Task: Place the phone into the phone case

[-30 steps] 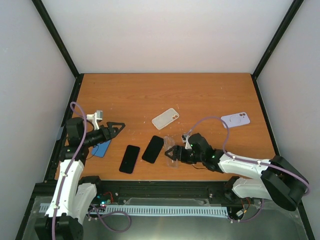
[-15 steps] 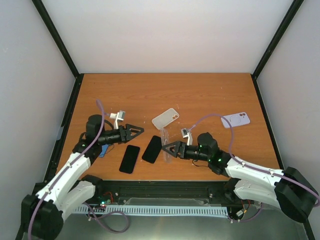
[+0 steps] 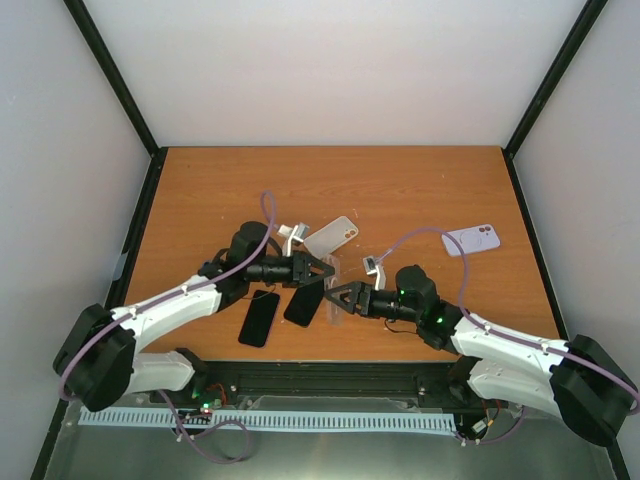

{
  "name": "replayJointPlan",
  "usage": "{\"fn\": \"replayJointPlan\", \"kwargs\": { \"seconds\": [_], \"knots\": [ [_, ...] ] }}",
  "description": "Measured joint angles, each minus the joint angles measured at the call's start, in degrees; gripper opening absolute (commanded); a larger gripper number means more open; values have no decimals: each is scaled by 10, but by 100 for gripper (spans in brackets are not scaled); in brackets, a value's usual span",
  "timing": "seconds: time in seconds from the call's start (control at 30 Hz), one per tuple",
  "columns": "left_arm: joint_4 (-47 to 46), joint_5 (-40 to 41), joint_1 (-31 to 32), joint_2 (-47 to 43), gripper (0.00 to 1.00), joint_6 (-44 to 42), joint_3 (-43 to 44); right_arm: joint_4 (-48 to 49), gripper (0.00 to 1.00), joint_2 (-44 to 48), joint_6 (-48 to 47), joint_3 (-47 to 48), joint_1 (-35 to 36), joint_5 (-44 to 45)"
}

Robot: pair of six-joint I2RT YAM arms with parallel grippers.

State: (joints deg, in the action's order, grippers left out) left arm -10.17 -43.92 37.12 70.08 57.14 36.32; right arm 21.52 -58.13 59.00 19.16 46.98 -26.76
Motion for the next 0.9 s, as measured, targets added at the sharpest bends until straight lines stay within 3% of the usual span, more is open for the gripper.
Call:
{"fn": "replayJointPlan", "kwargs": {
  "seconds": [0.07,0.2,0.27,0.63,0.9],
  "knots": [
    [-6,11,8,12,0,-2,11,-6,68,1,0,-1,-1,7],
    [2,30,14,30,0,-3,20,-41,93,12,-2,0,-1,32],
    [24,46,20,45,0,-12,33,-76,100,28,-9,1,-1,45],
    [216,199,120,205,0,-67,259,-400,100,252,-57,32,-1,216],
    [305,262,128,251,0,-76,256,-501,100,349,-57,63,-1,276]
  ]
}}
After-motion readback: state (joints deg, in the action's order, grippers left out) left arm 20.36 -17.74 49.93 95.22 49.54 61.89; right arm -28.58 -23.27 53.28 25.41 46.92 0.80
